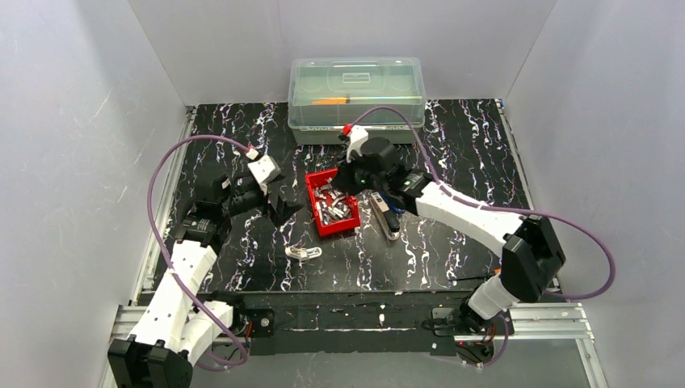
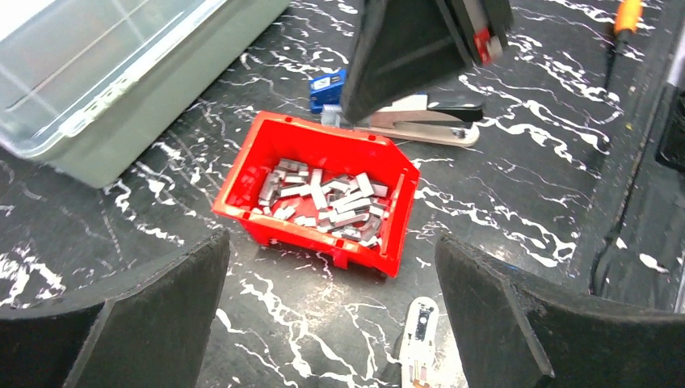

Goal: Load the staples into the stapler
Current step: Pick up the staple from the staple box.

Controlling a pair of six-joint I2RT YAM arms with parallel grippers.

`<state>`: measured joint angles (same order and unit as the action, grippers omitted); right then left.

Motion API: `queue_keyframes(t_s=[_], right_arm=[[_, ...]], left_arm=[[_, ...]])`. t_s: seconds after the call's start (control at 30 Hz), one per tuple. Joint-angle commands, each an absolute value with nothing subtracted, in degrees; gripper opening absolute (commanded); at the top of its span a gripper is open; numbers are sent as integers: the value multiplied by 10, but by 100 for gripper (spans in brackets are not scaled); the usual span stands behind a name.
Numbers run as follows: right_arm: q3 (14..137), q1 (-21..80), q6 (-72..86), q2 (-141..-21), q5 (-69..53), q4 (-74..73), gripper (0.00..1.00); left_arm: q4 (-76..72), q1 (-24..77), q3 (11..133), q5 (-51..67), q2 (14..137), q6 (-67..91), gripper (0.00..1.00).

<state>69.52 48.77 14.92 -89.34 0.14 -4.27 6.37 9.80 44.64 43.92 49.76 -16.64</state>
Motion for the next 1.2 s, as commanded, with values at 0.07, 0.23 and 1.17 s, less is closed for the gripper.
queue_keyframes(t_s=[0.07, 0.23, 1.17], right_arm=[[658, 417, 208, -863, -211, -12, 16], [655, 368, 233, -885, -384, 19, 16], [745, 361, 192, -974, -578, -30, 18]], left_arm=[[41, 97, 429, 548, 515, -246, 98], [19, 111, 430, 582, 542, -330, 98], [144, 196, 511, 668, 687, -826, 74]])
